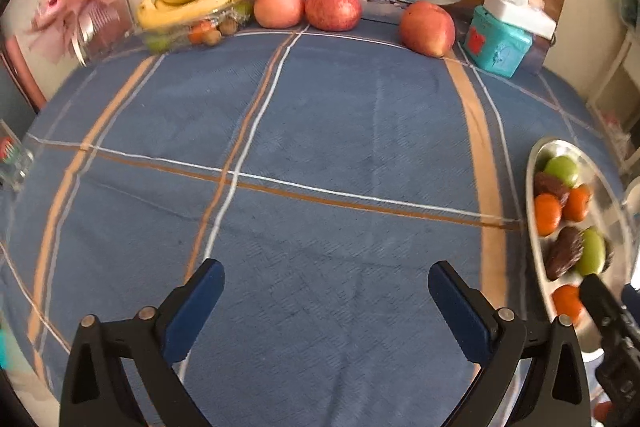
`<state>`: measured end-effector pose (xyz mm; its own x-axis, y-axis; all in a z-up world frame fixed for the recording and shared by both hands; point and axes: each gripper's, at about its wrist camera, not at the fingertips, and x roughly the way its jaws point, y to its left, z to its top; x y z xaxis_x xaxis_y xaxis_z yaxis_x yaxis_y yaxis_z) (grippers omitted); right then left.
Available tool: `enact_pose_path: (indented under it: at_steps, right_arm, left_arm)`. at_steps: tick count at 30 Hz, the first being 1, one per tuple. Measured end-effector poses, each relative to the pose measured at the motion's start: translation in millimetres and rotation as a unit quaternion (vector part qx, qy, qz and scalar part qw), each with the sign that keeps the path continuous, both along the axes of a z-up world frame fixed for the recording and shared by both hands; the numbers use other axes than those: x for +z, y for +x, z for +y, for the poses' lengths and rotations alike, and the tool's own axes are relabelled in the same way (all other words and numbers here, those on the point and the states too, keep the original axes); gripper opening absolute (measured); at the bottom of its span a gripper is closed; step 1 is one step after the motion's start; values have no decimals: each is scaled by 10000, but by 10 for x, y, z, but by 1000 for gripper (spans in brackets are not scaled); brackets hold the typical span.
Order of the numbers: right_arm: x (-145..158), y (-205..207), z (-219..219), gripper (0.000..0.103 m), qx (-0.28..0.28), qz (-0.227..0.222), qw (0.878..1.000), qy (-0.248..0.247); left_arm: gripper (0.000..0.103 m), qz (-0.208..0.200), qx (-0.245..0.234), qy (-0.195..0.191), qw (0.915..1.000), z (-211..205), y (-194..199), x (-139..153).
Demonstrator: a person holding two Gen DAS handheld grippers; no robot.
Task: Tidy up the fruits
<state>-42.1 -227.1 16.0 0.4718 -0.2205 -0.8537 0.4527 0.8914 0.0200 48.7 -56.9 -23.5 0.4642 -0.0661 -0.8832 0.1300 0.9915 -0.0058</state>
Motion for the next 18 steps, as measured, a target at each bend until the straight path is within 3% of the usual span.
enact_pose_path:
  at_steps: [8,18]
  right_arm:
    - [-55,-141,0,98,-24,25,10000,-26]
    - [-81,-332,33,98,-58,123,9998,108]
  left_arm:
    - [103,-168,-93,489,9986,-59,-233,101]
    - [103,98,0,562,9984,60,-497,196]
